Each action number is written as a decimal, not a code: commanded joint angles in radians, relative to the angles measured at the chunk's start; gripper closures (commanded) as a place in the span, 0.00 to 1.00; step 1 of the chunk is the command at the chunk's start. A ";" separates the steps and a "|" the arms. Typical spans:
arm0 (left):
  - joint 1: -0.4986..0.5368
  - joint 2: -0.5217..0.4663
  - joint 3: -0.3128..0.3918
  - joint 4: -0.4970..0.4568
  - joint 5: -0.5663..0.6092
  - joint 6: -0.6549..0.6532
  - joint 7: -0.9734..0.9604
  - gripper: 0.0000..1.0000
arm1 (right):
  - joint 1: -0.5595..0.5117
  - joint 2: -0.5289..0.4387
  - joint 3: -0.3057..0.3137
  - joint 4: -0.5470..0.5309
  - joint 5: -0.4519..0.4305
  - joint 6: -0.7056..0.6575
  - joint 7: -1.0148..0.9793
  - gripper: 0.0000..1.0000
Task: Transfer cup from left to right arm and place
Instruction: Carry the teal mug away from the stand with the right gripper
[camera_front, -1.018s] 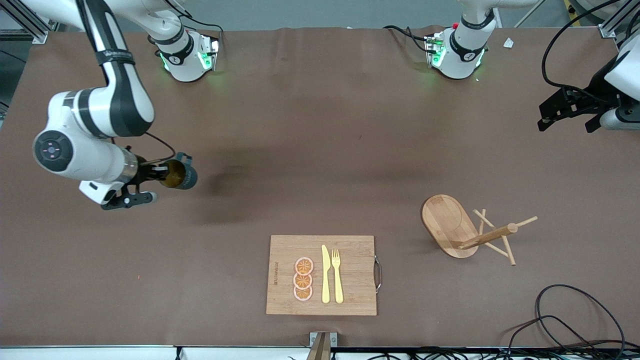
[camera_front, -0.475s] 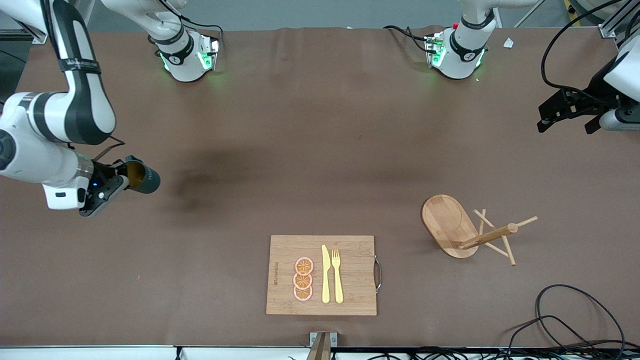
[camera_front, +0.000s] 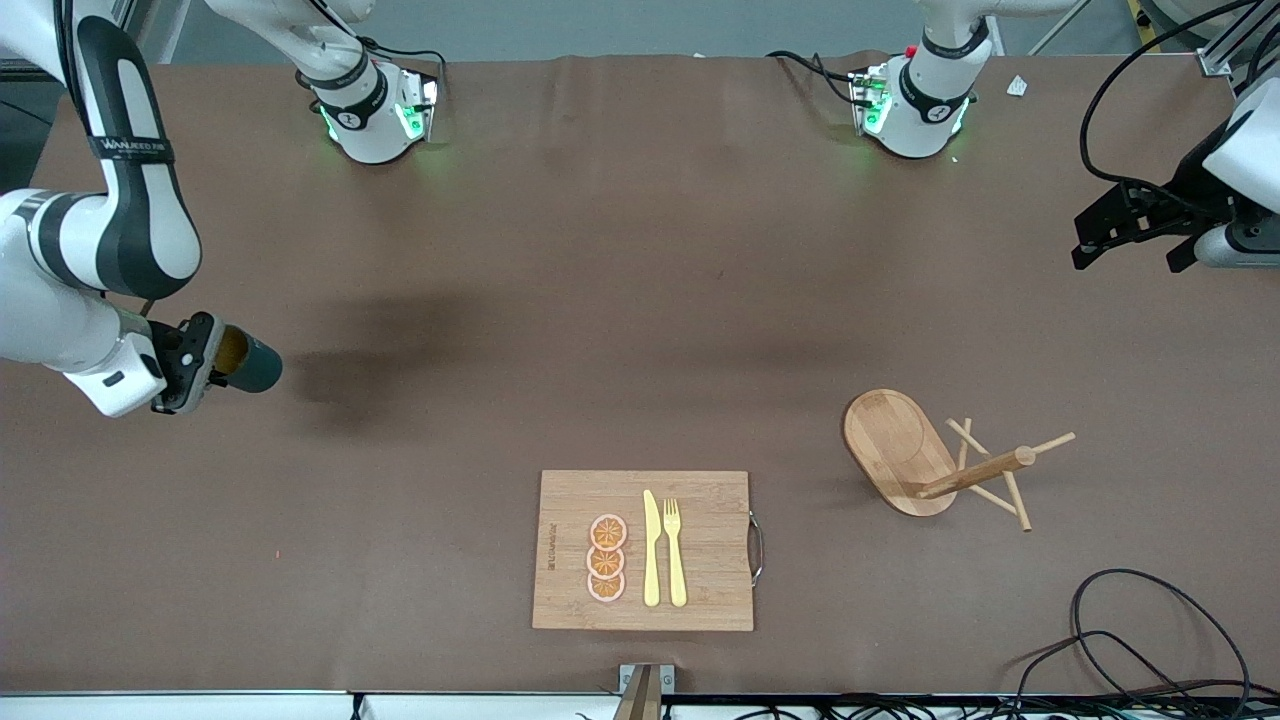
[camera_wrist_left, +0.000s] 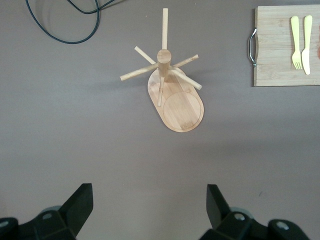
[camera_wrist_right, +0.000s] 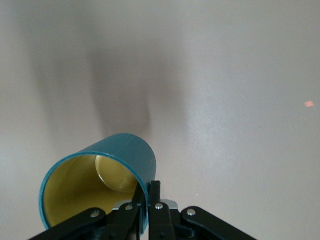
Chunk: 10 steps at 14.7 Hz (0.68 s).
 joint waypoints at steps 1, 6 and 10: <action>0.004 0.010 -0.005 0.024 0.005 0.000 0.005 0.00 | -0.020 -0.011 0.022 -0.061 -0.001 0.055 -0.167 1.00; 0.003 0.016 -0.005 0.025 0.004 0.000 0.000 0.00 | -0.018 -0.012 0.025 -0.196 0.001 0.239 -0.396 1.00; 0.004 0.016 -0.005 0.027 0.002 0.000 0.000 0.00 | -0.003 -0.014 0.027 -0.281 0.001 0.346 -0.432 1.00</action>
